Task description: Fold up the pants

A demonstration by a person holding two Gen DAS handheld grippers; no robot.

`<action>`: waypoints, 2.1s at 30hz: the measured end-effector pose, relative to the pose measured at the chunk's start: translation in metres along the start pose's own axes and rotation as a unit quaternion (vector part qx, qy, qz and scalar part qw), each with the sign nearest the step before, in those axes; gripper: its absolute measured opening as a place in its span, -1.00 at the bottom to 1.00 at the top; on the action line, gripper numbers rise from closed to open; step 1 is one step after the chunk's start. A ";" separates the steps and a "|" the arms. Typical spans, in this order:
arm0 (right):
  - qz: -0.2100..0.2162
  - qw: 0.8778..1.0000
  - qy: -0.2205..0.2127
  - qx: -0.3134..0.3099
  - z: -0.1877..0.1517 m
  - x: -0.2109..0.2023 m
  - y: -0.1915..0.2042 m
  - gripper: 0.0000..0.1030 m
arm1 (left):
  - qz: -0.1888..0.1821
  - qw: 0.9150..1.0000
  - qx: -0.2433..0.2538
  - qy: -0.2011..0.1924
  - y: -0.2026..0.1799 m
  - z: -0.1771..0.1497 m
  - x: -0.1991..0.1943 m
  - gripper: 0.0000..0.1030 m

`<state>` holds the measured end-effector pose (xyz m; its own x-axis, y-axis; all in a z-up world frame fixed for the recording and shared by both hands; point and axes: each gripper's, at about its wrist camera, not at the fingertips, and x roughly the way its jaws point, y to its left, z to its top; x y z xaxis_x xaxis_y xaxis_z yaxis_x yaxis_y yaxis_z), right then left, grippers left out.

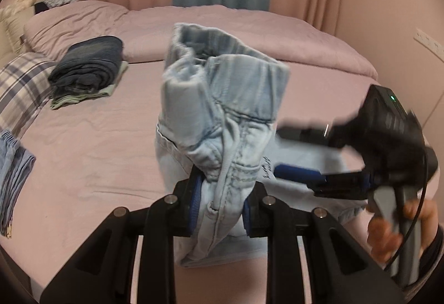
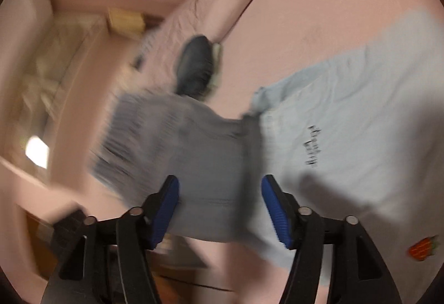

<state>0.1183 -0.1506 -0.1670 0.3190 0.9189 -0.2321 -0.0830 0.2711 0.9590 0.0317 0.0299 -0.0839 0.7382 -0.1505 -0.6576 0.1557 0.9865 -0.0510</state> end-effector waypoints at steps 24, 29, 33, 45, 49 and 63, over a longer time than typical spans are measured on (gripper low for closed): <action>-0.043 0.998 0.013 0.051 0.021 0.013 -0.007 0.42 | -0.106 0.990 -0.027 0.089 0.008 -0.036 0.014 0.06; -0.123 0.992 0.024 -0.004 0.024 0.021 0.003 -0.11 | -0.074 0.991 -0.056 0.093 0.028 -0.047 0.006 0.08; -0.154 0.987 0.016 -0.044 0.022 0.019 0.008 -0.18 | -0.060 0.989 -0.094 0.095 0.046 -0.052 0.006 0.11; -0.131 0.988 -0.026 -0.079 0.016 -0.018 0.019 -0.26 | -0.041 0.979 -0.171 0.100 0.080 -0.061 0.006 0.24; -0.131 0.986 -0.037 -0.091 0.017 -0.025 0.027 -0.26 | -0.040 0.979 -0.172 0.100 0.079 -0.062 0.004 0.25; -0.131 0.985 -0.076 -0.083 0.019 -0.060 0.021 -0.27 | -0.035 0.979 -0.166 0.109 0.080 -0.060 0.010 0.25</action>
<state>0.1157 -0.2052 -0.1296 0.4861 0.7614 -0.4289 -0.1284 0.5477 0.8267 0.0122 0.1108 -0.1402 0.5697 -0.2373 -0.7868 -0.0474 0.9463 -0.3198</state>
